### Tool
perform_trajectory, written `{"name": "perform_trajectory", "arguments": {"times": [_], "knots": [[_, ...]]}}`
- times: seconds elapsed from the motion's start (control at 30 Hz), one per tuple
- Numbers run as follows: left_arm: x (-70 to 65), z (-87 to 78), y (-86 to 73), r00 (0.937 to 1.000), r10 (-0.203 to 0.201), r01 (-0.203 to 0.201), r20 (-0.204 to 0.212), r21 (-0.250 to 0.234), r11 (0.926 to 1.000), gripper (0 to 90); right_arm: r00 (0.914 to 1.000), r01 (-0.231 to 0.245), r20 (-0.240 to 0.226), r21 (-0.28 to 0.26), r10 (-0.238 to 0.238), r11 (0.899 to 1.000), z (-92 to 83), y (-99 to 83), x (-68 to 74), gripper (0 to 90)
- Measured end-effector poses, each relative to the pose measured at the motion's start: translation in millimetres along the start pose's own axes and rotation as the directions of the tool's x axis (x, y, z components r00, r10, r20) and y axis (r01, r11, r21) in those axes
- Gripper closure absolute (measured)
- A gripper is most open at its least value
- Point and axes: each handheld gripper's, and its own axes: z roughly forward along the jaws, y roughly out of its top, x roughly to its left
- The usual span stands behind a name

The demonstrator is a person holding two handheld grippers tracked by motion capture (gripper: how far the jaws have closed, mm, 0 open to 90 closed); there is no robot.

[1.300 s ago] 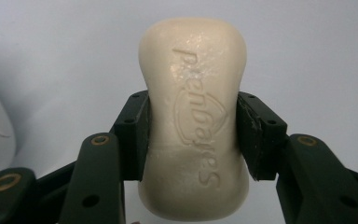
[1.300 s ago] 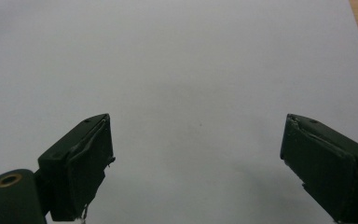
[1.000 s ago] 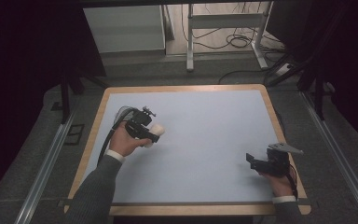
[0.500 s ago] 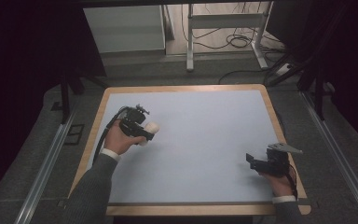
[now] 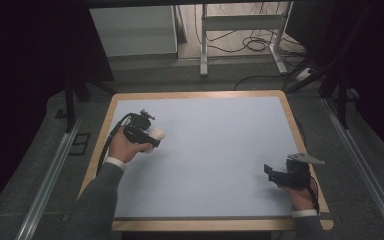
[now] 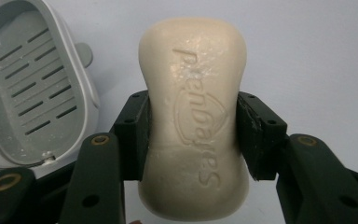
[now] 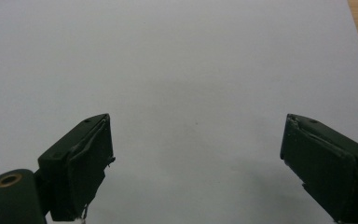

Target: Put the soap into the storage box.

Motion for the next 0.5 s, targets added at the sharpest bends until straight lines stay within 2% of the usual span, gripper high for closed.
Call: {"name": "perform_trajectory", "arguments": {"times": [0.5], "knots": [[15.4,3.2,1.0,0.9988,-0.049,0.049,0.008,-0.010,0.9988,49.5,1.0000,0.001,0.004,-0.001,-0.001,1.000,0.2,-0.3,0.0,8.9]]}}
